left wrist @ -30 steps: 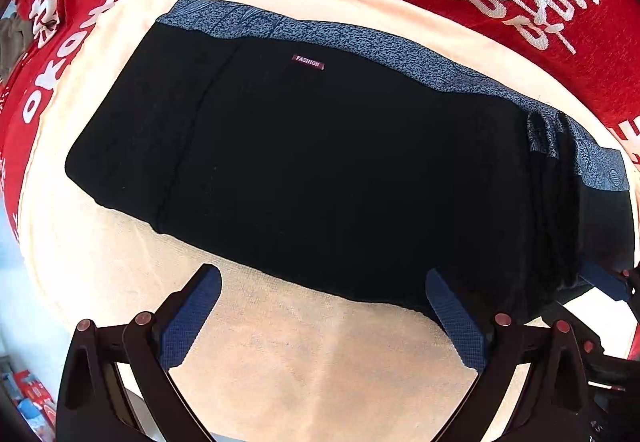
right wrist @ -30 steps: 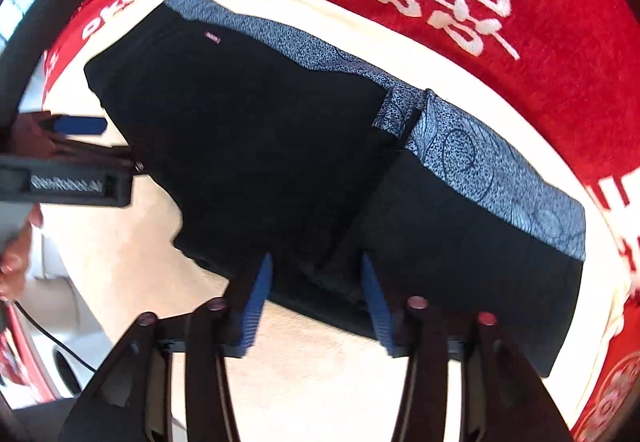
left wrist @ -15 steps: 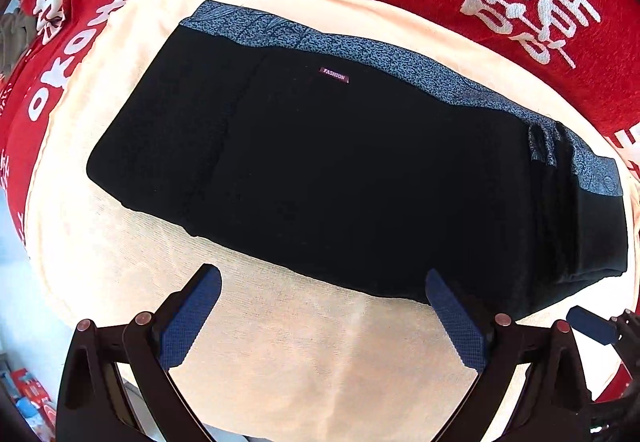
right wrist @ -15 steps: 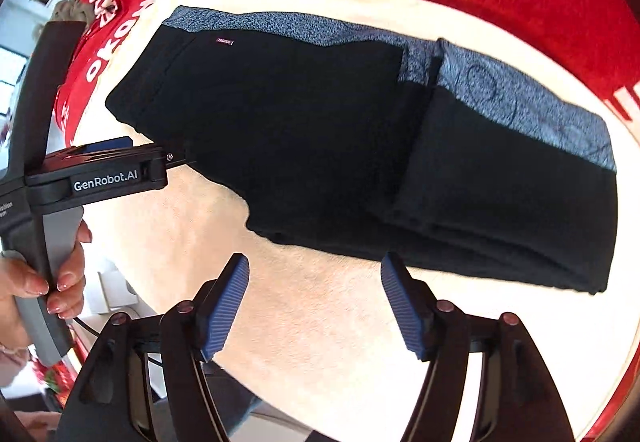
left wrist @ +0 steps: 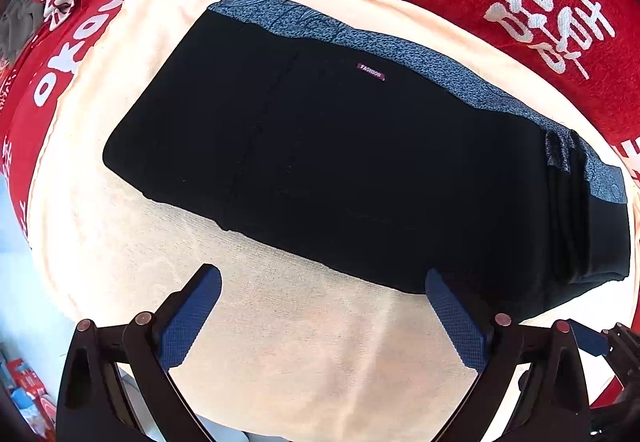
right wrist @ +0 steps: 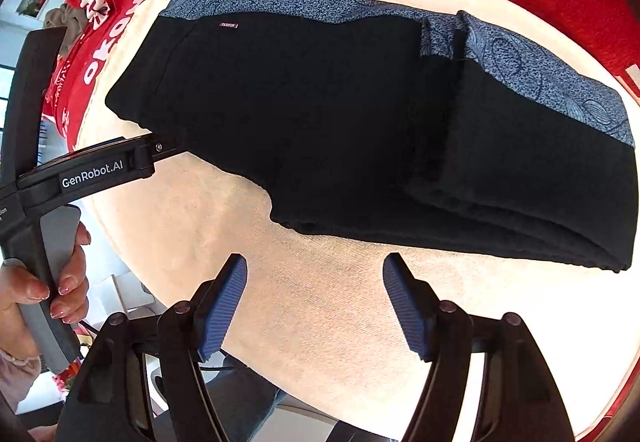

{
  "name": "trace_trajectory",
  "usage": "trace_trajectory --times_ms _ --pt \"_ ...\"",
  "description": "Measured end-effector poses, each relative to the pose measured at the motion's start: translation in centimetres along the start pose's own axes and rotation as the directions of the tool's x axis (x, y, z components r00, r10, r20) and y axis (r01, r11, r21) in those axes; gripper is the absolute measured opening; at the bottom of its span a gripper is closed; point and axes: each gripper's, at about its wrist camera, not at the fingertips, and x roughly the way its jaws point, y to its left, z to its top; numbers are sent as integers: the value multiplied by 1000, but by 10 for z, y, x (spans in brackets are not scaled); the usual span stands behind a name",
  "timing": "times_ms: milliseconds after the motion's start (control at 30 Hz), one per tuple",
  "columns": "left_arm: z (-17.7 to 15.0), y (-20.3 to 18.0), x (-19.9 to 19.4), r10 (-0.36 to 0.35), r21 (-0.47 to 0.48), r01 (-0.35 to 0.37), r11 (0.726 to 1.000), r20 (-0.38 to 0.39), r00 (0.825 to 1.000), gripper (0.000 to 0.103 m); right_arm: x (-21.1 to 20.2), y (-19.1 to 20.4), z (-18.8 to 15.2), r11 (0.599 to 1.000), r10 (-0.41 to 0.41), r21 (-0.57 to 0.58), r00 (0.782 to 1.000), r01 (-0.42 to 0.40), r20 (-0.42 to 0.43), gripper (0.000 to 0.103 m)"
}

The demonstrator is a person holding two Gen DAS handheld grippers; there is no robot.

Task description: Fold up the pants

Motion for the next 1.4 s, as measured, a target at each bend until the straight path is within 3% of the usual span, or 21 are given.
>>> trace_trajectory --times_ms 400,700,933,1233,1400 --pt "-3 20 4 -8 -30 9 1000 3 1000 103 4 3 3 1000 -4 7 1000 4 -10 74" --pt "12 69 -1 -37 -84 40 996 35 999 103 5 7 12 1000 -2 10 1000 2 -1 74" --pt "28 112 -1 -116 -145 126 981 78 990 103 5 11 23 1000 -10 8 1000 10 18 74" --pt "35 136 5 -220 -205 237 950 102 970 103 13 13 53 999 7 36 999 -9 52 77" --pt "30 155 10 -302 -228 322 919 117 946 103 34 7 62 996 20 81 999 -23 32 77"
